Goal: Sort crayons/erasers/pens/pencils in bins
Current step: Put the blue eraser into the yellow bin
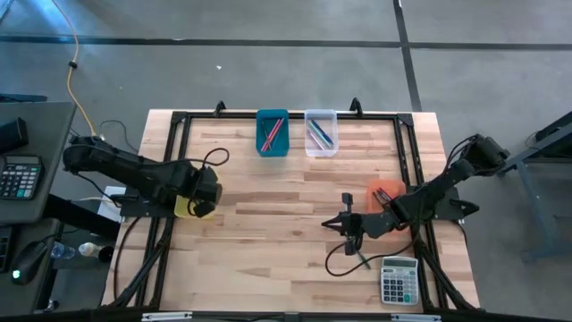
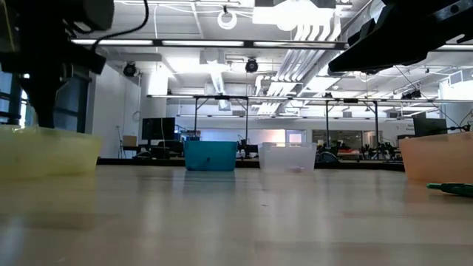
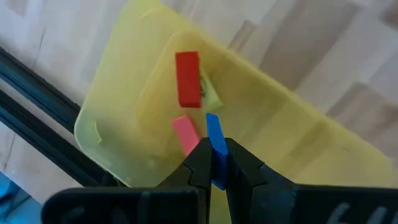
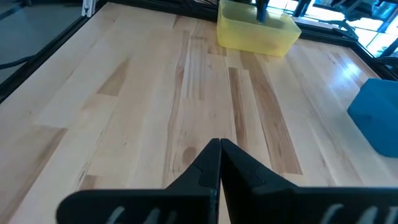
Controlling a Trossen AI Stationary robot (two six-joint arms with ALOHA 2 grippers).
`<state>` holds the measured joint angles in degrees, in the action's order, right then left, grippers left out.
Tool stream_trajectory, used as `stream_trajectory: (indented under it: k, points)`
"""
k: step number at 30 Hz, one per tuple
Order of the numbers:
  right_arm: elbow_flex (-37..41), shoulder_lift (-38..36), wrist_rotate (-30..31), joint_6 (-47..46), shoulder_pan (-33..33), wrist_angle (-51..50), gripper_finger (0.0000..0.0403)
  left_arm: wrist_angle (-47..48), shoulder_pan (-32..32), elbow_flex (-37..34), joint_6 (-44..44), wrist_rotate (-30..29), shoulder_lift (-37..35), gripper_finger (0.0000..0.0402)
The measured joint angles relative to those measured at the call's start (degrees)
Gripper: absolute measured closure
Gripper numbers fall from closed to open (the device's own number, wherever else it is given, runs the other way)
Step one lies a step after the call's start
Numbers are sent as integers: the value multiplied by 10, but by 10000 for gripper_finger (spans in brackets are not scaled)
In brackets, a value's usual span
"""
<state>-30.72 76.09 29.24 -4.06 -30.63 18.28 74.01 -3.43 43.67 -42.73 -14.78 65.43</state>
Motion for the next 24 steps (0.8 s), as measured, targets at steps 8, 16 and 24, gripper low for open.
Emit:
stream_trajectory:
  k: [8,16,24]
  points:
    - [0,0,-4,0,0,0,403,-57,98,-47,71,24,0,392]
    - [0,0,-4,0,0,0,403,-81,172,-67,110,40,0,386]
    - [0,0,-4,0,0,0,403,-88,181,-67,110,40,0,339]
